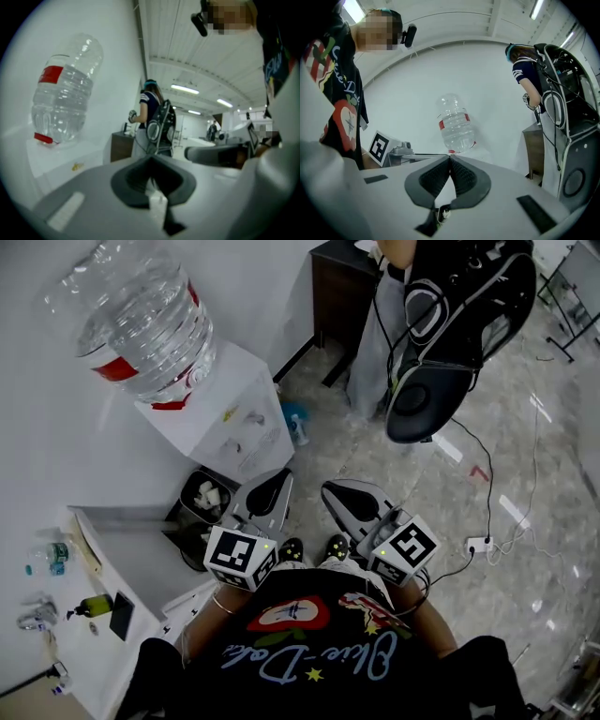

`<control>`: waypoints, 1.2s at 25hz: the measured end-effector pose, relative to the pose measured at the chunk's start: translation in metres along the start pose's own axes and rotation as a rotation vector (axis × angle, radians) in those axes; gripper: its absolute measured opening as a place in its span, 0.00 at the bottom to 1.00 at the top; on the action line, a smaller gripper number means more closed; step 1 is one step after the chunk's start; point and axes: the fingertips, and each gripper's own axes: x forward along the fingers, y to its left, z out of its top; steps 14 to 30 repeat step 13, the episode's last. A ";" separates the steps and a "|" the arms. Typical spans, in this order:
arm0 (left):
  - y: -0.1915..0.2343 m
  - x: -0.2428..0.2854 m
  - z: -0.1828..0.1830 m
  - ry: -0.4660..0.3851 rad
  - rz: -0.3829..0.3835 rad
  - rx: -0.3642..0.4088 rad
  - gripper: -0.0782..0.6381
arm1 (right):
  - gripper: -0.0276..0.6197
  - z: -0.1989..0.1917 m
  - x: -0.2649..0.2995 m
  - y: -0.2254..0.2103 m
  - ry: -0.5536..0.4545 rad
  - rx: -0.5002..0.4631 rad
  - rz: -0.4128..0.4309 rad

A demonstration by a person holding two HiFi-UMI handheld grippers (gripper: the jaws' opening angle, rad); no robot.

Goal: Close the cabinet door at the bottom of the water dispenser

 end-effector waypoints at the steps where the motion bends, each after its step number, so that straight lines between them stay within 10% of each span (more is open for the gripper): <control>1: -0.002 0.001 0.001 -0.003 -0.004 0.004 0.11 | 0.07 0.001 -0.002 -0.002 -0.007 0.005 -0.008; 30: -0.021 0.015 0.013 -0.007 -0.075 0.000 0.11 | 0.07 0.010 -0.015 -0.023 -0.053 0.011 -0.061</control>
